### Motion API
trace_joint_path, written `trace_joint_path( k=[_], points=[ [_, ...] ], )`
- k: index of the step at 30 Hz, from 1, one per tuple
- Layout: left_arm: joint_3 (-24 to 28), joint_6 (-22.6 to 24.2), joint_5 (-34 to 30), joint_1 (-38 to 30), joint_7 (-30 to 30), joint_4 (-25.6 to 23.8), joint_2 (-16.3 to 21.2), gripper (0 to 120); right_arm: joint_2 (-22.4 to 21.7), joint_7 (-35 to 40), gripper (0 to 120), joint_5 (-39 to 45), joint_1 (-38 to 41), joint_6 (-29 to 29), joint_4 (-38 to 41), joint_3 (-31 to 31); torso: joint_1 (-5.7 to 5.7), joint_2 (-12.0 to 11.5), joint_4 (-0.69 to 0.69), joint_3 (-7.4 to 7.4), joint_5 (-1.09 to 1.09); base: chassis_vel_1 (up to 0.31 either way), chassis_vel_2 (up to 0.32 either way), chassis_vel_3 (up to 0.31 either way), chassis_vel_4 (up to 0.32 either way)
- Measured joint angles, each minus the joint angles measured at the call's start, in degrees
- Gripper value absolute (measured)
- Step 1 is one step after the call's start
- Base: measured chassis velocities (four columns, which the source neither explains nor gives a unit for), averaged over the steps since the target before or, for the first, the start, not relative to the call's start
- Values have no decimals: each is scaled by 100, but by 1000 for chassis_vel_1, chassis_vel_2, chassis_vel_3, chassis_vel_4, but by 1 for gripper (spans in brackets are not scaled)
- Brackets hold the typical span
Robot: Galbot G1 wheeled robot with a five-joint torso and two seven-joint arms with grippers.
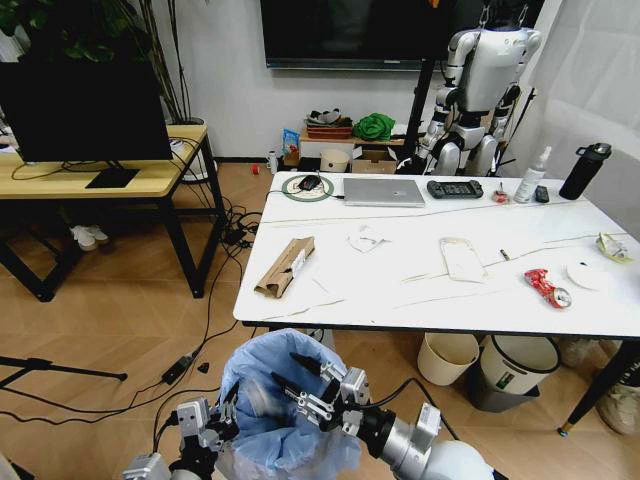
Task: Pick up the trash bin and place the trash from the table into it.
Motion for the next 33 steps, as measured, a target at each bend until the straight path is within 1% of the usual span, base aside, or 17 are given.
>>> trace_joint_path(
  k=[2, 4, 6, 8, 10, 11, 12, 13, 15, 16, 17, 19, 20, 24, 26, 31, 33],
  points=[
    [-85, 39, -122, -3, -15, -61, 148, 0, 138, -71, 67, 456, 172, -79, 55, 350, 0, 0, -1, 0, -1, 0, 0, 0, 0],
    [-176, 73, -254, 2, -28, -106, 322, 0, 327, 141, 80, 1053, 601, -196, -26, 638, 0, 0, 0, 0, 0, 0, 0, 0, 0],
    [-215, 81, -299, 7, -31, -111, 407, 0, 390, 309, 82, 1225, 797, -224, -125, 706, 0, 0, 2, 0, 0, 0, 0, 0, 0],
    [-284, 89, -358, 20, -34, -111, 590, 0, 487, 617, 89, 1474, 1120, -282, -358, 745, 0, 0, 2, 0, 0, 0, 0, 0, 0],
    [-372, 98, -420, 62, -35, -119, 927, 0, 585, 1038, 97, 1566, 1440, -341, -699, 689, 1, 0, 2, 0, -3, 0, 0, 0, 0],
    [-419, 102, -452, 87, -30, -131, 1114, 0, 651, 1214, 99, 1552, 1566, -374, -868, 617, 1, -1, 1, 1, -1, 0, 0, 0, 0],
    [-424, 102, -455, 89, -30, -133, 1130, 0, 658, 1231, 99, 1551, 1578, -379, -885, 610, 1, 0, 1, 1, 0, 0, 0, 0, 0],
    [-531, 114, -520, 114, -17, -150, 1415, 0, 852, 1535, 100, 1530, 1801, -518, -1171, 463, 0, 0, 0, 1, 0, 0, 0, 0, 0],
    [-582, 120, -549, 122, -14, -154, 1506, 0, 967, 1675, 100, 1527, 1902, -637, -1272, 399, 0, 0, -1, 1, -2, 0, 0, 0, 0],
    [-649, 129, -596, 124, -12, -156, 1609, 0, 1221, 1911, 100, 1527, 2074, -938, -1413, 308, 0, 0, -2, 1, -3, 0, 0, 0, 0],
    [-691, 133, -630, 126, -12, -157, 1649, 0, 1487, 2107, 100, 1536, 2243, -1198, -1528, 232, 0, -1, -2, 1, -1, 0, 0, 0, 0],
    [-713, 138, -659, 138, -8, -157, 1651, 0, 1953, 2461, 100, 1581, 2631, -1602, -1739, 27, 1, 0, 3, 1, -1, 0, 0, 0, 0],
    [-713, 138, -659, 138, -8, -157, 1651, 0, 1953, 2461, 100, 1581, 2631, -1602, -1739, 27, 1, 0, 3, 1, -1, 0, 0, 0, 0],
    [-713, 135, -598, 193, 5, -157, 1524, 0, 2548, 2919, 100, 1726, 3251, -2277, -2144, -316, 1, -1, 3, 1, -4, 0, 0, 0, 0],
    [-715, 135, -591, 195, 6, -162, 1508, 0, 2618, 2986, 100, 1739, 3323, -2389, -2227, -372, 0, 0, 3, 0, -3, 0, 0, 0, 0],
    [-749, 132, -568, 227, 8, -239, 1463, 0, 3002, 3382, 100, 1787, 3640, -3085, -2812, -484, 1, 0, 1, 0, -3, 0, 0, 0, 0],
    [-761, 129, -561, 237, 8, -244, 1456, 0, 3053, 3462, 100, 1799, 3676, -3178, -2898, -477, 0, -1, 2, 0, -2, 0, 0, 0, 0]
  ],
)
